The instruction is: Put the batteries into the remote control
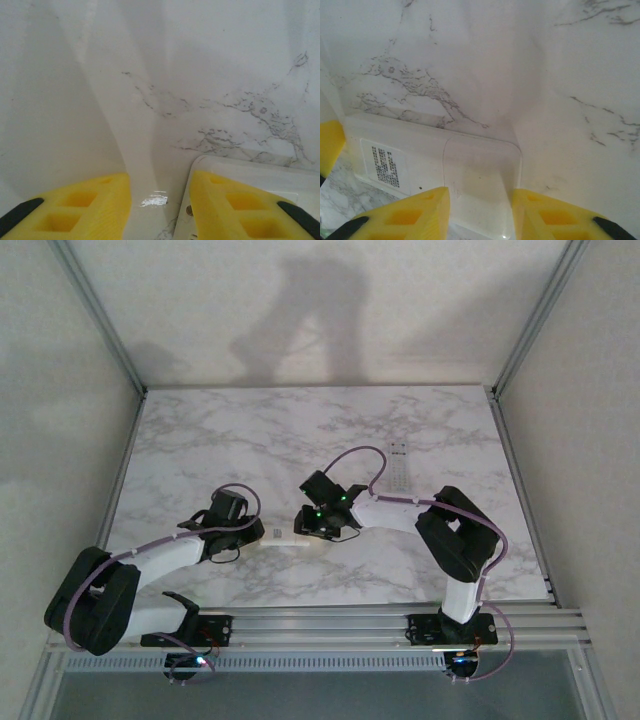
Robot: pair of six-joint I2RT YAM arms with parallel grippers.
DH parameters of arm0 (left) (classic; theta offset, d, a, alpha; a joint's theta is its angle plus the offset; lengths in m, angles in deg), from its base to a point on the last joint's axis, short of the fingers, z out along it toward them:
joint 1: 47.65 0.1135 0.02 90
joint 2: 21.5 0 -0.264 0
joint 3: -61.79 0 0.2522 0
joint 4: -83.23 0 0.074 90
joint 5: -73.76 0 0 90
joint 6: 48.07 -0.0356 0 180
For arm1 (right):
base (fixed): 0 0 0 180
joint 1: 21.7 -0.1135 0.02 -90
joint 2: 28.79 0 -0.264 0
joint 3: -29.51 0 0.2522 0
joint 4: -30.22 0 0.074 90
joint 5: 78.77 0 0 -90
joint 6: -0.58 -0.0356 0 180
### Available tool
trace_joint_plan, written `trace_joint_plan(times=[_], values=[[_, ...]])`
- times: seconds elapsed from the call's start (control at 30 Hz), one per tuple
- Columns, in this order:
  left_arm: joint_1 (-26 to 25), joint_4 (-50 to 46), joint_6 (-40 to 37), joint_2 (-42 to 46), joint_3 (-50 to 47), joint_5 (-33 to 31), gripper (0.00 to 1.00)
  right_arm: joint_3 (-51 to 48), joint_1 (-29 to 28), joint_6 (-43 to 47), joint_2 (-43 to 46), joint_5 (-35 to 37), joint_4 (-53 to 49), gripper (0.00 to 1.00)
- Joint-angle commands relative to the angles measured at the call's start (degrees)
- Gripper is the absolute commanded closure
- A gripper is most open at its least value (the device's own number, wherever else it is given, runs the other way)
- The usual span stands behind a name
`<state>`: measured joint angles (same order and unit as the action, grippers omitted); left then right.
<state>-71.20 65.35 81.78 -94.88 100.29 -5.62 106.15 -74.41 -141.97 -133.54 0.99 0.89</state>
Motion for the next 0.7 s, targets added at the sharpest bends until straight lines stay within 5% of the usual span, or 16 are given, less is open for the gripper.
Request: trace_joint_plan(times=[0.0,0.23,0.47,0.67], values=[[-3.4,6.9,1.3,-3.5,-0.4,8.1,0.53,-0.8,-1.5,-1.1,0.8,-0.3,2.1,0.63],[-3.3,0.3,1.0,5.3,0.7,-1.4,0.29,-0.7,-1.3,10.8,9.0,7.4,-1.6,0.46],[-1.4,-6.5,1.9,18.7,0.9,-5.7,0.16,3.2,-2.5,49.0,9.5,10.4,-5.2,0.24],[2.1,-9.0,4.5,26.5,0.6,-2.7,0.12,9.4,-3.8,69.2,2.7,6.1,-11.1,0.19]])
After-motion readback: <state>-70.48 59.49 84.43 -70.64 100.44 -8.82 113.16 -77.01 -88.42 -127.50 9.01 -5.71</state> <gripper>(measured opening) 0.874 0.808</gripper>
